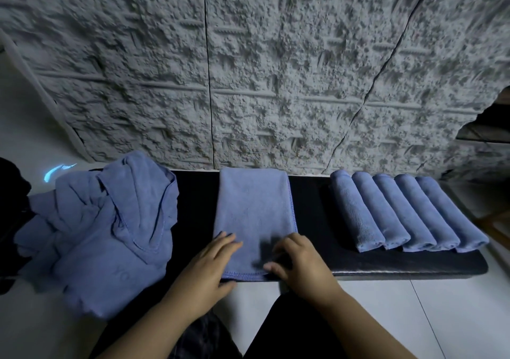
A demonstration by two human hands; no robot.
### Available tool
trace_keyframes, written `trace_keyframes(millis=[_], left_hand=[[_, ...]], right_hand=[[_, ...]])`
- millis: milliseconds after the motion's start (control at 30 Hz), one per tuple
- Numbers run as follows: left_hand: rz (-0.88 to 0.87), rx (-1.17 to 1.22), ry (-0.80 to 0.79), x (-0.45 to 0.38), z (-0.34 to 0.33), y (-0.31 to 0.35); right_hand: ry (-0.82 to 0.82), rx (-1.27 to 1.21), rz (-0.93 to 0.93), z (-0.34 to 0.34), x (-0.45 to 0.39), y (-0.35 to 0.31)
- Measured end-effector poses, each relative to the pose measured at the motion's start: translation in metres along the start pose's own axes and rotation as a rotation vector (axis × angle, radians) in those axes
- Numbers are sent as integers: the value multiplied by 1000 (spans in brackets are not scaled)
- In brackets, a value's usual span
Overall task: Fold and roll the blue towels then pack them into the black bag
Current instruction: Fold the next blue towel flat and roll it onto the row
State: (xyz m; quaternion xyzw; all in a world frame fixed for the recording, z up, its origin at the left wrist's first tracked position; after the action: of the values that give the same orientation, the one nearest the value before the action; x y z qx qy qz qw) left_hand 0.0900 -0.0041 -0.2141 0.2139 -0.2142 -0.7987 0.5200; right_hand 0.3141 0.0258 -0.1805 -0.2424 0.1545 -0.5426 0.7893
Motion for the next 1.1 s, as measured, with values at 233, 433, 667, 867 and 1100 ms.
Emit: trace_keyframes(millis=[233,433,667,867,1100], left_hand=[[56,-19,163,11,2,1],[5,-212,164,12,5,10],[-21,-280,98,18,0,10],[-15,-375,60,22,2,15],[45,-494,87,11,-2,17]], right_hand=[[-1,59,-41,-2,21,6],[-39,164,-95,1,24,0],[-24,242,-195,-4,27,5],[72,264,-157,-7,34,3],[69,227,-169,-6,29,2]])
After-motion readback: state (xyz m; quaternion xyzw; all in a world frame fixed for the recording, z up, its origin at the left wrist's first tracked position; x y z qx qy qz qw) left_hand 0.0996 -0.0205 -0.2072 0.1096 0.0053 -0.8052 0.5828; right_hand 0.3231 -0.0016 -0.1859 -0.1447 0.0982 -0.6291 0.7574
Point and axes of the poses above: each hand's wrist, its own x-axis away from the middle knuckle, its own z-axis out of the back of the hand, y = z × x, the point moved 1 cm from there along -x, towards the middle knuckle, and after that the axes turned 2 degrees about x, right-handed, at the moved point
